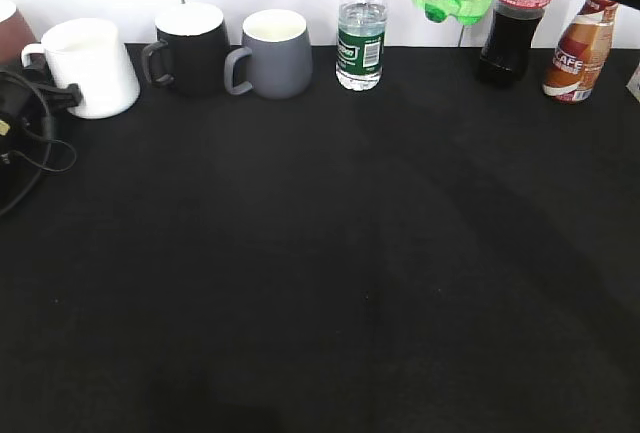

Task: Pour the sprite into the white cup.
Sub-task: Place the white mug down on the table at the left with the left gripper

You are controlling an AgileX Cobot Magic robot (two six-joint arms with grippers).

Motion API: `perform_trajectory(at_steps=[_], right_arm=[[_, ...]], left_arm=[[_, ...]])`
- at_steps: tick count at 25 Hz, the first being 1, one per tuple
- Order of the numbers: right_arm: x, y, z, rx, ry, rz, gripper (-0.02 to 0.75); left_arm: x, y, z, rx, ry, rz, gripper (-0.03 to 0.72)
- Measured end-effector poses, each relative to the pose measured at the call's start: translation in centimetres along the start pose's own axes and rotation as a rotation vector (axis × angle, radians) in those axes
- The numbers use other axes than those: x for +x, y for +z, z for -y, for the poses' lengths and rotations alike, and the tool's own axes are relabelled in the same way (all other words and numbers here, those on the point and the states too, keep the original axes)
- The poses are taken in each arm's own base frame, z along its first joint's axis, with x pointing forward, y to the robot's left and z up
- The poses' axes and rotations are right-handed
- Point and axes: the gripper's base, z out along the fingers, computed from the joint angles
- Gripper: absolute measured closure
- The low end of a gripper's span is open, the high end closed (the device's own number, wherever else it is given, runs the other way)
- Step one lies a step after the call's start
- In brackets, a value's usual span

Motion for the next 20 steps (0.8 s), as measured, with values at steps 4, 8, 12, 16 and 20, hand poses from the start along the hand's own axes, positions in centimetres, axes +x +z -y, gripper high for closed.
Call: perform_trajectory(at_steps=[4, 8, 12, 16, 20], right_arm=[[0.0, 0.0, 0.0, -0.004, -0.009, -0.001, 0.351], [0.0, 0.0, 0.0, -0.005, -0.011, -0.002, 0.351], [0.0, 0.0, 0.0, -0.005, -0.011, -0.002, 0.351], [0.0, 0.0, 0.0, -0.005, -0.011, -0.002, 0.351], [0.0, 0.0, 0.0, -0.005, -0.011, -0.002, 0.351]], left_arm=[[0.0, -0.4, -1.4, -0.006, 0.010, -0.005, 0.300], [0.4, -2.2, -1.8, -0.014, 0.000, -0.022, 0.295], [-0.4, -2.5, -1.5, 0.018, 0.014, -0.041, 0.295], [-0.6, -2.7, -1.3, 0.059, 0.032, -0.073, 0.295], [-0.7, -4.0, -0.9, 0.080, 0.035, -0.106, 0.295]])
